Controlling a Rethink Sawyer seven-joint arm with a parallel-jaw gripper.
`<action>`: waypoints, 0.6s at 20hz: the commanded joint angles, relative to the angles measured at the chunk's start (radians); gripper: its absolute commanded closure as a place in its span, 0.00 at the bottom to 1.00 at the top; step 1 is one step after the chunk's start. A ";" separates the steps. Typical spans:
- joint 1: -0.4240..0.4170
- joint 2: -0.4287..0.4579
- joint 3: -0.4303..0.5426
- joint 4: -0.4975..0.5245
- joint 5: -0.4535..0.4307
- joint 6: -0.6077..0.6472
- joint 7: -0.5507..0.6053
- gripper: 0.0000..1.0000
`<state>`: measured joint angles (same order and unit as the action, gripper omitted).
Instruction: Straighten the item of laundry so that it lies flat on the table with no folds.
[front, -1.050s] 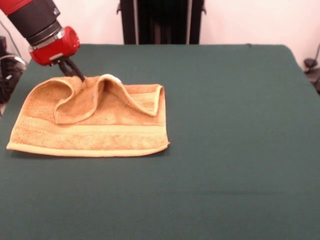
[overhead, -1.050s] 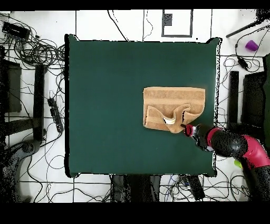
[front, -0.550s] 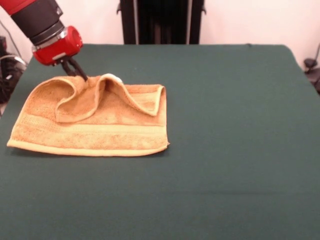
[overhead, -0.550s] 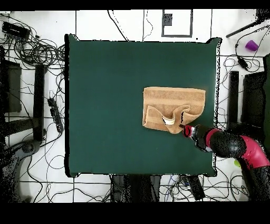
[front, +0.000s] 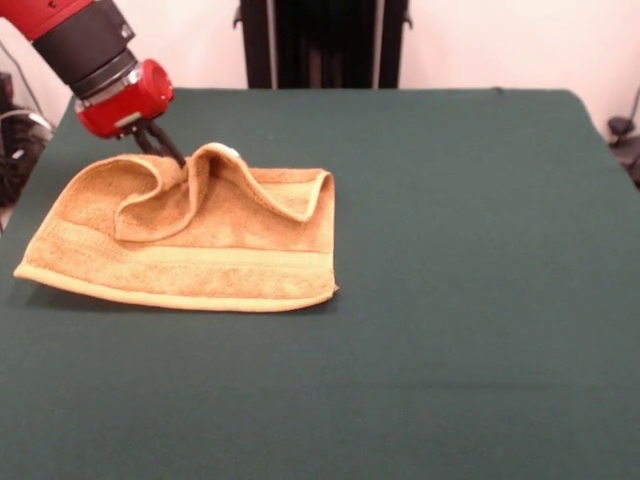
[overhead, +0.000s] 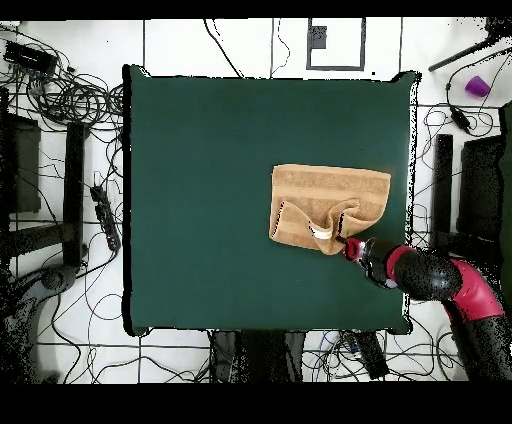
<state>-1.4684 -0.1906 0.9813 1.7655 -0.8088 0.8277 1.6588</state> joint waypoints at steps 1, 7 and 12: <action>0.048 0.044 -0.012 0.046 -0.029 0.029 -0.356 1.00; 0.039 0.048 -0.008 0.035 -0.007 0.051 -0.354 1.00; 0.028 0.049 -0.015 0.050 -0.002 0.034 -0.329 1.00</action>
<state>-1.4799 -0.1800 0.9825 1.7663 -0.8086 0.8277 1.6335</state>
